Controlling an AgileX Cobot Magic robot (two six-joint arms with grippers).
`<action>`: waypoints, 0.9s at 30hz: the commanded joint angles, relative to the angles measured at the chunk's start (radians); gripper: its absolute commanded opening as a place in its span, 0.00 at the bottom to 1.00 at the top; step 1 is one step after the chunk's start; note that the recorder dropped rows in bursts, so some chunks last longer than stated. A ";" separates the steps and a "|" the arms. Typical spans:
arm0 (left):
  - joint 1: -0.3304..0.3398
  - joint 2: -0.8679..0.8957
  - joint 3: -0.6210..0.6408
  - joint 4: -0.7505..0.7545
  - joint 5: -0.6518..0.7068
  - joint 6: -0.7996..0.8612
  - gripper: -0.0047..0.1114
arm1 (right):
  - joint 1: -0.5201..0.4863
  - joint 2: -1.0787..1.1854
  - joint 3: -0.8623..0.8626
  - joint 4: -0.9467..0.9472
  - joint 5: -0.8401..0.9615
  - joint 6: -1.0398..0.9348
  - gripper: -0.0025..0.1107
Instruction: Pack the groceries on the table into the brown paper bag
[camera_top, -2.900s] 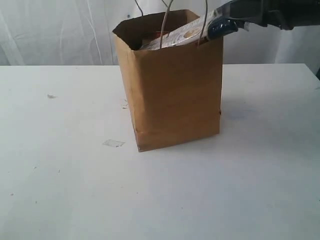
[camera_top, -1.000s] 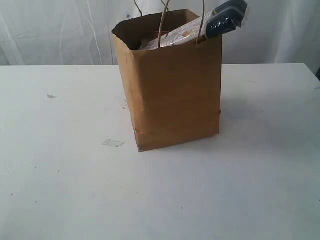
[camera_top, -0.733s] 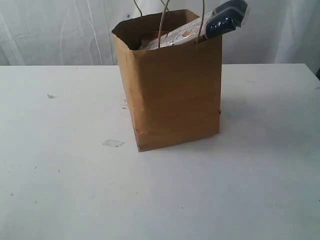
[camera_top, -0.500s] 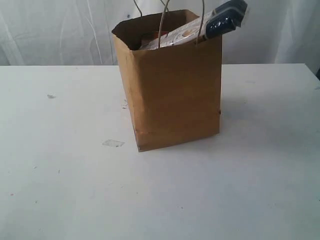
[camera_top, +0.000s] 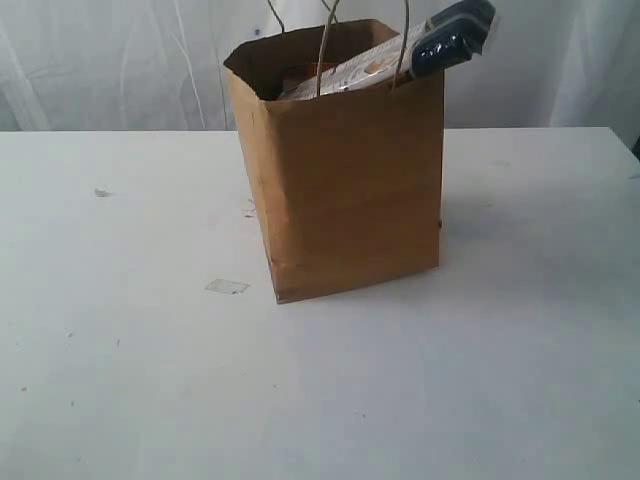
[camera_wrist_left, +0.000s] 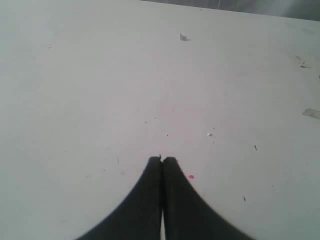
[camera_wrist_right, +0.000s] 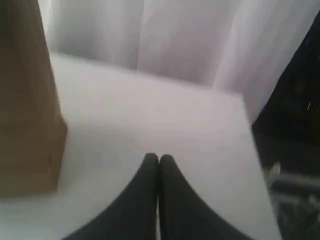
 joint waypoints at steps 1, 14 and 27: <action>0.001 -0.005 0.000 -0.007 -0.003 -0.003 0.04 | 0.007 -0.250 0.120 0.012 -0.111 0.122 0.02; 0.001 -0.005 0.000 -0.007 -0.003 -0.003 0.04 | 0.007 -0.759 0.288 0.024 -0.013 0.217 0.02; 0.001 -0.005 0.000 -0.007 -0.003 -0.003 0.04 | 0.007 -0.773 0.298 0.079 0.474 0.546 0.02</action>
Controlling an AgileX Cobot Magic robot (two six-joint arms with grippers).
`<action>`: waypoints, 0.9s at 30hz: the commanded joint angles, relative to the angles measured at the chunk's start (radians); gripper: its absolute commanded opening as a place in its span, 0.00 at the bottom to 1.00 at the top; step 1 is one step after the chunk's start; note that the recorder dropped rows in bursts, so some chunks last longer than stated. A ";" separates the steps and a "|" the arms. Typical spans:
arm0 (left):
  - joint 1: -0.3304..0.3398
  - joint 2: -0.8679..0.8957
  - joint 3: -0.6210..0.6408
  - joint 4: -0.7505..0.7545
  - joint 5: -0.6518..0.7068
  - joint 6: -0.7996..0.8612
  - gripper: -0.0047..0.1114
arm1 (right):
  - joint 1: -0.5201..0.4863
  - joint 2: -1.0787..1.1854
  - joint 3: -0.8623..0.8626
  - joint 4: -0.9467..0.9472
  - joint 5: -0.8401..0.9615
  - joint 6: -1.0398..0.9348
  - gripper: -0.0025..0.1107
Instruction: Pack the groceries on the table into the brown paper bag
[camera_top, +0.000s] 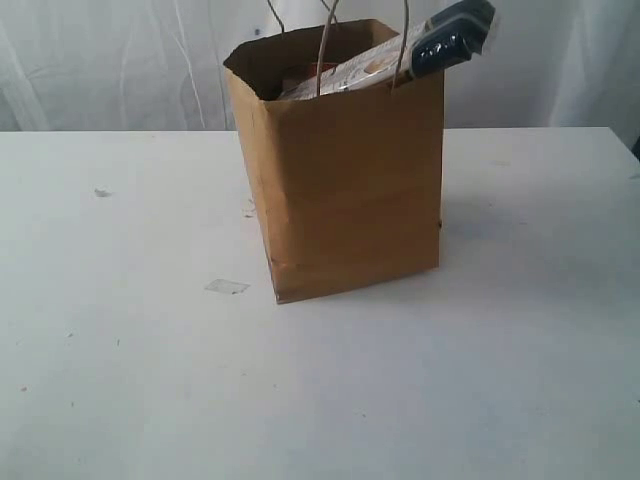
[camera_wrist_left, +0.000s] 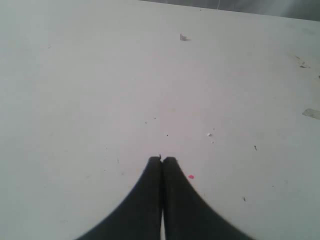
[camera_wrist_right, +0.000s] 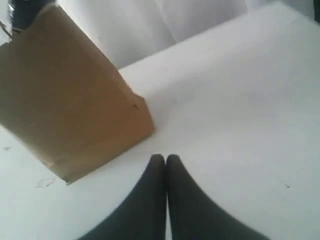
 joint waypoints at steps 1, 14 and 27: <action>0.001 -0.005 0.000 -0.007 -0.003 -0.003 0.04 | 0.005 -0.011 -0.004 -0.001 0.007 0.028 0.02; 0.001 -0.005 0.000 -0.007 -0.001 -0.003 0.04 | -0.116 -0.011 0.277 -0.410 -0.916 0.032 0.02; 0.001 -0.005 0.000 -0.007 -0.001 -0.003 0.04 | -0.142 -0.011 0.277 -0.377 -0.330 -0.054 0.02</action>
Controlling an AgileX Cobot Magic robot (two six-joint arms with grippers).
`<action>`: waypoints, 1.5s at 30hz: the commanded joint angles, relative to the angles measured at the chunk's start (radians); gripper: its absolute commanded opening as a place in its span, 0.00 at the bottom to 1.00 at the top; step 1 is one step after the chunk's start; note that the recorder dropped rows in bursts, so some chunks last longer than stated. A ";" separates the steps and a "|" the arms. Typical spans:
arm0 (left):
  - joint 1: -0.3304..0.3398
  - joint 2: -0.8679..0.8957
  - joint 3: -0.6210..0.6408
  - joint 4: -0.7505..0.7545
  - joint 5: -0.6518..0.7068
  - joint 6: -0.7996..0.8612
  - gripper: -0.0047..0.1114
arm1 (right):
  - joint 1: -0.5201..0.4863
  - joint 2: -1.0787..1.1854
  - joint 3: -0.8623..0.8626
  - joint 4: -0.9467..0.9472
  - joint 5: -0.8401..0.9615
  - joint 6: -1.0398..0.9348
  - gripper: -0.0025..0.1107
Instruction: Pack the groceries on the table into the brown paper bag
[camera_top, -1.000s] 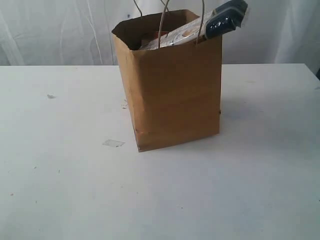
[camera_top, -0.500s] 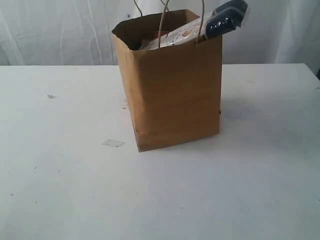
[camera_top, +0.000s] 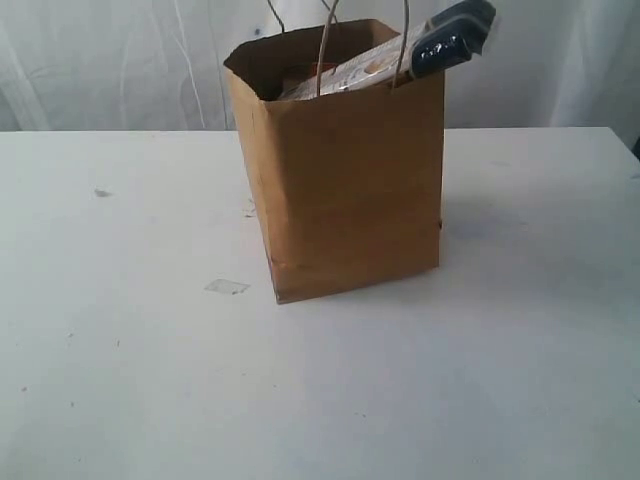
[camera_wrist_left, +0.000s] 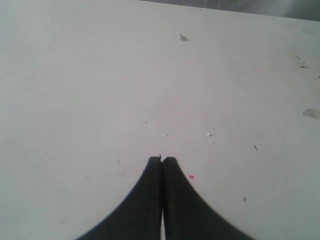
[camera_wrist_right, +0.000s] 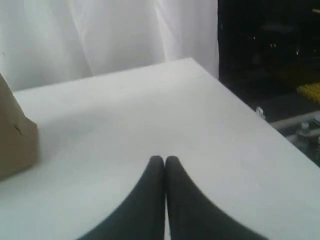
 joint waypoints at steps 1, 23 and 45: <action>0.001 -0.005 0.000 -0.007 -0.001 -0.003 0.04 | -0.007 -0.003 0.005 -0.005 0.041 -0.107 0.02; 0.001 -0.005 0.000 -0.007 -0.001 -0.003 0.04 | -0.007 -0.003 0.005 -0.007 0.043 -0.128 0.02; 0.001 -0.005 0.000 -0.007 -0.001 -0.003 0.04 | -0.007 -0.003 0.005 -0.007 0.043 -0.128 0.02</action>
